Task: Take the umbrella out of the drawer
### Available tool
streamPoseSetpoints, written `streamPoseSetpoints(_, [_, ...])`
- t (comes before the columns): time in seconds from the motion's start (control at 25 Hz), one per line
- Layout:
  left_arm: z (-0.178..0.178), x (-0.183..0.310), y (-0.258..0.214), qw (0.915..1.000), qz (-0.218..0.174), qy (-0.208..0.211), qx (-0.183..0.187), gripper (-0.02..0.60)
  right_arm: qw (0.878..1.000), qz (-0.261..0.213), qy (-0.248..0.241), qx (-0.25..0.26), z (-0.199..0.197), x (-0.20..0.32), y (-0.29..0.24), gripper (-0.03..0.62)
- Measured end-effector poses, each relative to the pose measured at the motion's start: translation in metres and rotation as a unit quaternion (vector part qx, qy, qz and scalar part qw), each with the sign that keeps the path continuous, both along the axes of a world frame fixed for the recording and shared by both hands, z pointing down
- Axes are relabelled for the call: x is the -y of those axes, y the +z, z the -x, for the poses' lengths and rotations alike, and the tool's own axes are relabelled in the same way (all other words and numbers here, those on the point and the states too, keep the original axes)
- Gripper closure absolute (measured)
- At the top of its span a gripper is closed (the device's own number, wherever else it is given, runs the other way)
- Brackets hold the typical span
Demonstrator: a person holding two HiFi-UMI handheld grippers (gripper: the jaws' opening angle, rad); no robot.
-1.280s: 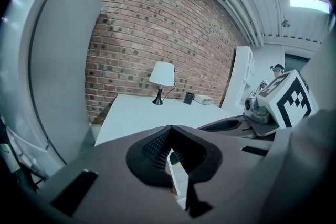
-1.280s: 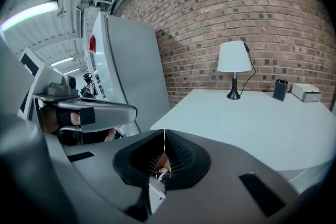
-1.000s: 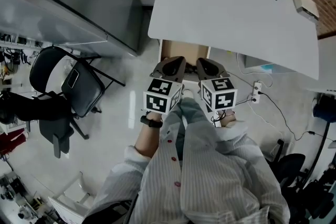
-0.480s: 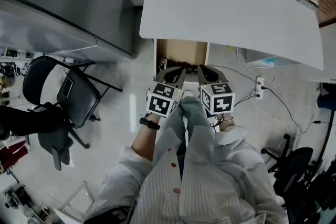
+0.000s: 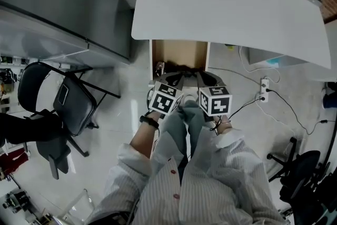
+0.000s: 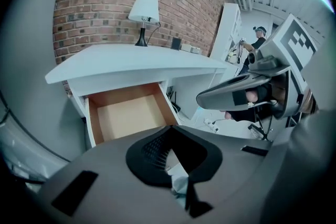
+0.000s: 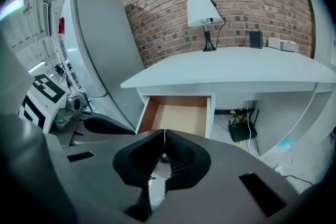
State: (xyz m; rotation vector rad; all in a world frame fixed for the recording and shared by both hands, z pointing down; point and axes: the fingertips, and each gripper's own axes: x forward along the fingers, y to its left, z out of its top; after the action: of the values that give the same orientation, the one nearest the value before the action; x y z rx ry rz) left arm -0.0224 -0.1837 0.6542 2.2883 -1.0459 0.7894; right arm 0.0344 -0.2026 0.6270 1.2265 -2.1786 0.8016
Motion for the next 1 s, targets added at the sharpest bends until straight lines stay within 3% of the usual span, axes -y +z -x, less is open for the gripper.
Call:
streamPoseSetpoints(0.28, [-0.009, 0.005, 0.066, 0.9981, 0.03, 0.048, 0.027, 0.572, 1.0, 0.019, 0.005, 0.003, 0.0, 0.0, 0.05, 0.559])
streamPoseSetpoints(0.48, [-0.006, 0.01, 0.106, 0.9929, 0.055, 0.077, 0.072, 0.572, 0.999, 0.048, 0.01, 0.005, 0.0, 0.0, 0.087, 0.559])
streamPoseSetpoints(0.72, [-0.002, 0.018, 0.138, 0.9849, 0.06, 0.119, 0.111, 0.571, 0.997, 0.079, 0.018, 0.001, 0.002, 0.008, 0.12, 0.559])
streamPoseSetpoints(1.0, [-0.001, 0.031, 0.166, 0.9771, 0.058, 0.161, 0.126, 0.543, 0.994, 0.109, 0.016, -0.004, 0.002, 0.018, 0.152, 0.559])
